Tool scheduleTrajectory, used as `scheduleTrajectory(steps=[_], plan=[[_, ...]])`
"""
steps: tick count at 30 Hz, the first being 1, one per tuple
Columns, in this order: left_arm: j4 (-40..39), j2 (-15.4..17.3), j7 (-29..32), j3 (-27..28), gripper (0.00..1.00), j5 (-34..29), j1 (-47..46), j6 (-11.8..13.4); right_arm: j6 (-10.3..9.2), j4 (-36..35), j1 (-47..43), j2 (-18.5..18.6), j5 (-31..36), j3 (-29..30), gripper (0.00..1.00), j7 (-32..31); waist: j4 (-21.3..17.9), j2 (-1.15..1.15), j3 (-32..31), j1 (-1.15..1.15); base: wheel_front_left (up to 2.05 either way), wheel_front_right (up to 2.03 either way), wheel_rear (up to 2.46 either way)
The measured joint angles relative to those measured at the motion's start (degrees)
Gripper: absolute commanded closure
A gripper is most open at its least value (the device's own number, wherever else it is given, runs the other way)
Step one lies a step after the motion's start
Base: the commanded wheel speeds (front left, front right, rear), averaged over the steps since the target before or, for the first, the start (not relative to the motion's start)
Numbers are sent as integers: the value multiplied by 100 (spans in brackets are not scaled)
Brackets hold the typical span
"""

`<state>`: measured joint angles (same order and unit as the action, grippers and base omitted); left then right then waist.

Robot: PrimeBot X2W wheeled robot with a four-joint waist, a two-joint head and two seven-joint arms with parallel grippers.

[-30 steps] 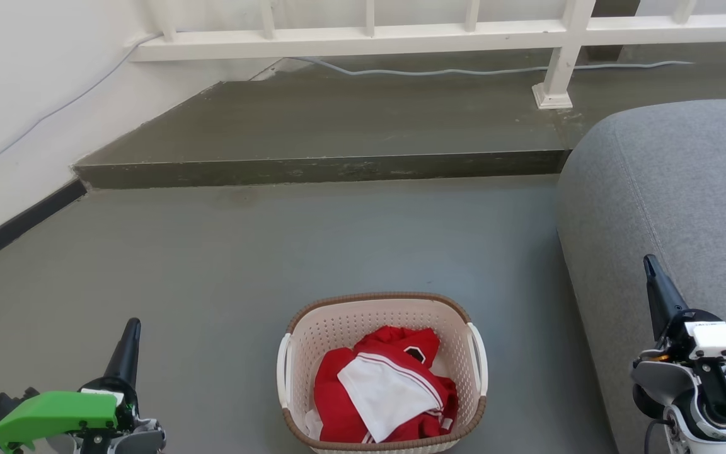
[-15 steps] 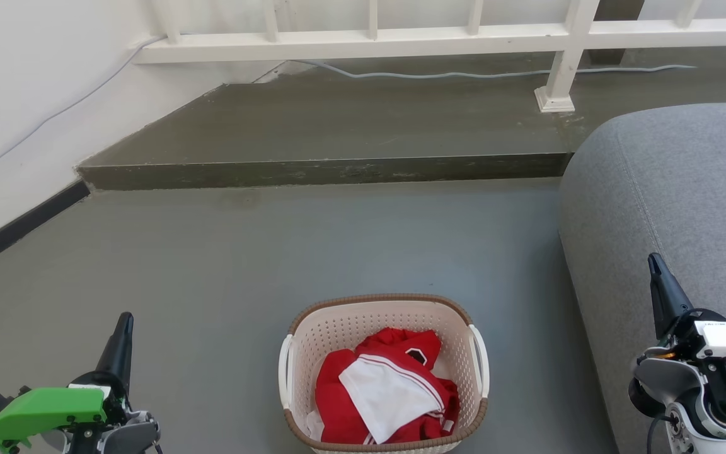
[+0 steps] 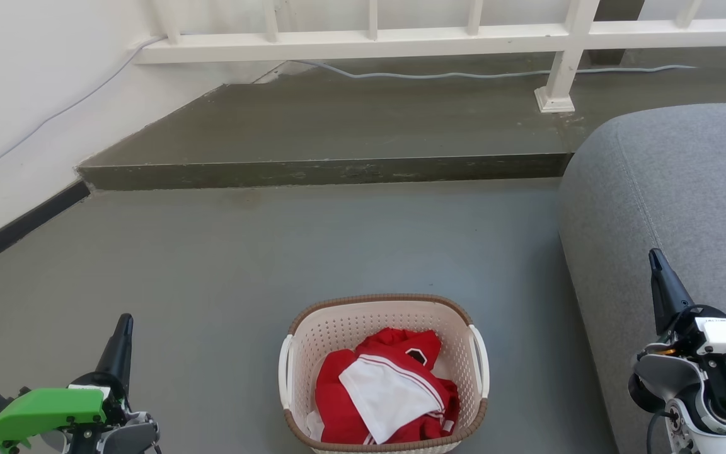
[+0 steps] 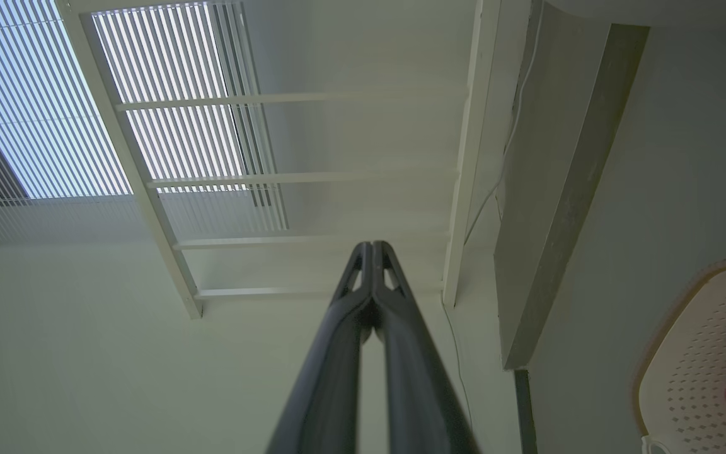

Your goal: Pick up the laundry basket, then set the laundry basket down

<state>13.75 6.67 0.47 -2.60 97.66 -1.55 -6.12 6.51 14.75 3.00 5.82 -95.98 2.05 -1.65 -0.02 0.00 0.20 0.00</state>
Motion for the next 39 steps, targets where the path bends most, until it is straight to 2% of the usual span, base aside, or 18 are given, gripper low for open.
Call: scheduleTrajectory(steps=[39], plan=[[89,-2,8,29,100,0,-92,-62,3,64,6,-11,0,32,100,-41,1,0,-5,0,0,0,0]])
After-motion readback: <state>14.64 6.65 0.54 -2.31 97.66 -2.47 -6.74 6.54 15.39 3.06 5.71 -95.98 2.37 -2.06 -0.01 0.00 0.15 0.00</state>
